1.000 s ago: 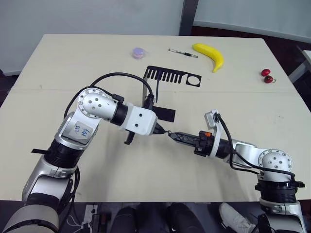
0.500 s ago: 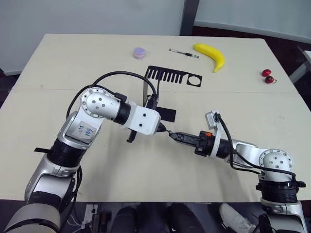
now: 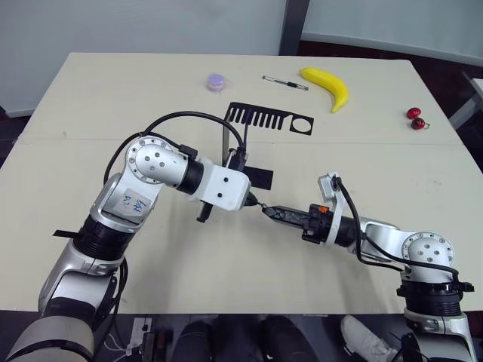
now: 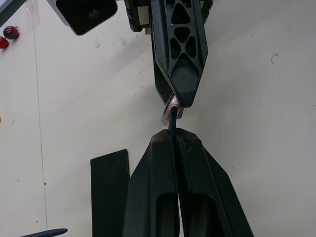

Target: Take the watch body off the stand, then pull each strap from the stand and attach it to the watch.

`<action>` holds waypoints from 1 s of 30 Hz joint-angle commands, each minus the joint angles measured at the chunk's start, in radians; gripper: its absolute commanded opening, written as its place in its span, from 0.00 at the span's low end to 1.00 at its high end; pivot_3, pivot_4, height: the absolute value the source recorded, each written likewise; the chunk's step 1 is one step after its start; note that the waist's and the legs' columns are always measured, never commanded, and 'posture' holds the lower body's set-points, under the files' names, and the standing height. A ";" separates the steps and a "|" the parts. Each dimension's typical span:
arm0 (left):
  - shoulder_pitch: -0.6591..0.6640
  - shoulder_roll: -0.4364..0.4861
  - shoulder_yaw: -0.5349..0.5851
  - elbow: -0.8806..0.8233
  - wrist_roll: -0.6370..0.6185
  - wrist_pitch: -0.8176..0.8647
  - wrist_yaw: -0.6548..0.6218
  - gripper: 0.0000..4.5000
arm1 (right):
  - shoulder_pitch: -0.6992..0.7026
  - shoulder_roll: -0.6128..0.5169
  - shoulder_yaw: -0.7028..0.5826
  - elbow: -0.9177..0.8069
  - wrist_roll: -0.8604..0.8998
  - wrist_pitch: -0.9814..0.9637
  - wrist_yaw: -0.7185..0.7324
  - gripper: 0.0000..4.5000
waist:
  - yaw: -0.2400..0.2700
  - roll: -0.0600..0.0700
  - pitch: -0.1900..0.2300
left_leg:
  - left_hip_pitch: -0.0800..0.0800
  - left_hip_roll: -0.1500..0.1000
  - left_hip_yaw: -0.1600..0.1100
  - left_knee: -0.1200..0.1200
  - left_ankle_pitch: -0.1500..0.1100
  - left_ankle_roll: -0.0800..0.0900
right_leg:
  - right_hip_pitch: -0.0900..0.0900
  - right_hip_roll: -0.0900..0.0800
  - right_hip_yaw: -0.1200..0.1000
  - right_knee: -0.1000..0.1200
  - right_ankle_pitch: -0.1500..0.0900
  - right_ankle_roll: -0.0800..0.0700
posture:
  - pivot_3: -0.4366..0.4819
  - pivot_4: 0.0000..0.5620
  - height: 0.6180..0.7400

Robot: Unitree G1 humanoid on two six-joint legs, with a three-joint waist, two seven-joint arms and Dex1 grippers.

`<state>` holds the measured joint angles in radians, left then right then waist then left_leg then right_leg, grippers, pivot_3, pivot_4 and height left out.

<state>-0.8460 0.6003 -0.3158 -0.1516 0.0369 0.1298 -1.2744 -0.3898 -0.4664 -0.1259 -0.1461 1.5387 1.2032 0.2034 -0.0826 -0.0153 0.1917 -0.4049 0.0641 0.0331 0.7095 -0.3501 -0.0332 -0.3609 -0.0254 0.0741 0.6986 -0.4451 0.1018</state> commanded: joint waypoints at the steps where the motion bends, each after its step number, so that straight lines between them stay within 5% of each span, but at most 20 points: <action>1: -0.026 -0.041 -0.029 -0.045 -0.009 -0.025 0.025 0.00 | -0.007 0.031 0.035 -0.055 0.063 0.008 0.009 0.35 | 0.000 0.000 0.000 | 0.000 0.000 0.000 0.000 0.000 0.000 | 0.000 0.000 0.000 0.000 0.000 0.000 | 0.48 0.27 1.00; 30: -0.039 -0.069 -0.083 0.021 0.082 -0.063 0.020 0.00 | -0.050 0.046 0.043 -0.025 0.040 0.010 0.032 0.35 | 0.000 0.000 0.000 | 0.000 0.000 0.000 0.000 0.000 0.000 | 0.000 0.000 0.000 0.000 0.000 0.000 | 0.48 0.27 1.00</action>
<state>-0.8596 0.5708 -0.3652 -0.1002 0.1327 0.0907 -1.2726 -0.4083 -0.4558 -0.1152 -0.1295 1.5311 1.2060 0.1829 -0.0824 -0.0153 0.1917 -0.4049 0.0641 0.0332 0.7096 -0.3501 -0.0332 -0.3610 -0.0255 0.0737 0.6986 -0.4451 0.1018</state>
